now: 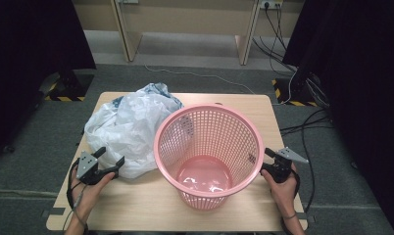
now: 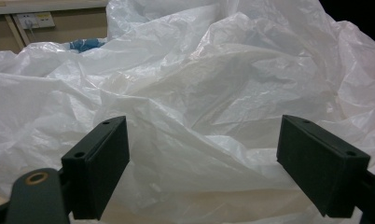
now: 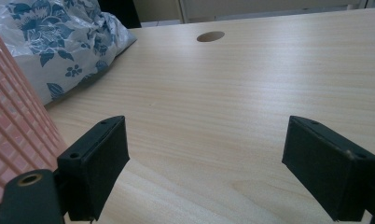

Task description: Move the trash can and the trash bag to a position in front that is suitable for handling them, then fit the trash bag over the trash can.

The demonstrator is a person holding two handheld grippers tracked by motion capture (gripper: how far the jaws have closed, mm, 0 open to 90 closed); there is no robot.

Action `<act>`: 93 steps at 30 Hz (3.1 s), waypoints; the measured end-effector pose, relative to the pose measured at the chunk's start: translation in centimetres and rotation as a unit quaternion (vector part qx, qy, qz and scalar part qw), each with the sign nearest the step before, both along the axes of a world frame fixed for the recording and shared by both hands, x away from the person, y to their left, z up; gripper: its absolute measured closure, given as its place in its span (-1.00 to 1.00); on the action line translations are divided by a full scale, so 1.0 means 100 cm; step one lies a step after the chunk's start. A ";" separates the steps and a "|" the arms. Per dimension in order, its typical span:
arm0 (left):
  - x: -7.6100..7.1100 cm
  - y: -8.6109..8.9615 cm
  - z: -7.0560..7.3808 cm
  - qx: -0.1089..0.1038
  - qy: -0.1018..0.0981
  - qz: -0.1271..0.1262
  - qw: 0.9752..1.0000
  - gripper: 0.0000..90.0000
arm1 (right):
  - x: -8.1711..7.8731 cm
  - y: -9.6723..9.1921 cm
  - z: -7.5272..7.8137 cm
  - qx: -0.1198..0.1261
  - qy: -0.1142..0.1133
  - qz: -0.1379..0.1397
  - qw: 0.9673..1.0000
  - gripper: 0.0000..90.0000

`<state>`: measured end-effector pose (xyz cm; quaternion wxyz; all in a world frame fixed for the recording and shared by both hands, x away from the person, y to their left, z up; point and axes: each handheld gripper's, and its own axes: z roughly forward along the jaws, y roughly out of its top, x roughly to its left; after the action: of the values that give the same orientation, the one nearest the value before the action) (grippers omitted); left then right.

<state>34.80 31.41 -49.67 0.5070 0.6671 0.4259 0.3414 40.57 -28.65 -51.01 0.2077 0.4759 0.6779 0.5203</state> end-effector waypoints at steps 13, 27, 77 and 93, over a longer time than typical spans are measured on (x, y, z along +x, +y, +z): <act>-0.015 0.009 0.017 -0.039 -0.004 -0.017 0.999 -0.68 | 0.001 0.000 0.000 0.003 0.003 0.002 1.000 -0.67; -0.005 -0.005 0.056 -0.047 -0.008 -0.041 0.998 -0.68 | 0.000 -0.002 0.000 0.010 0.000 -0.001 1.000 -0.67; 0.098 -0.067 0.099 0.007 0.034 -0.069 0.997 -0.67 | 0.001 -0.001 0.000 0.008 0.002 -0.002 1.000 -0.67; 0.137 -0.072 0.079 0.034 0.115 -0.031 0.992 -0.02 | 0.000 -0.001 0.000 0.005 0.000 -0.001 1.000 -0.67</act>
<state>48.47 24.23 -41.75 0.4424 0.7313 0.4487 0.2610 40.61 -28.70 -51.02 0.2064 0.4777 0.6748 0.5233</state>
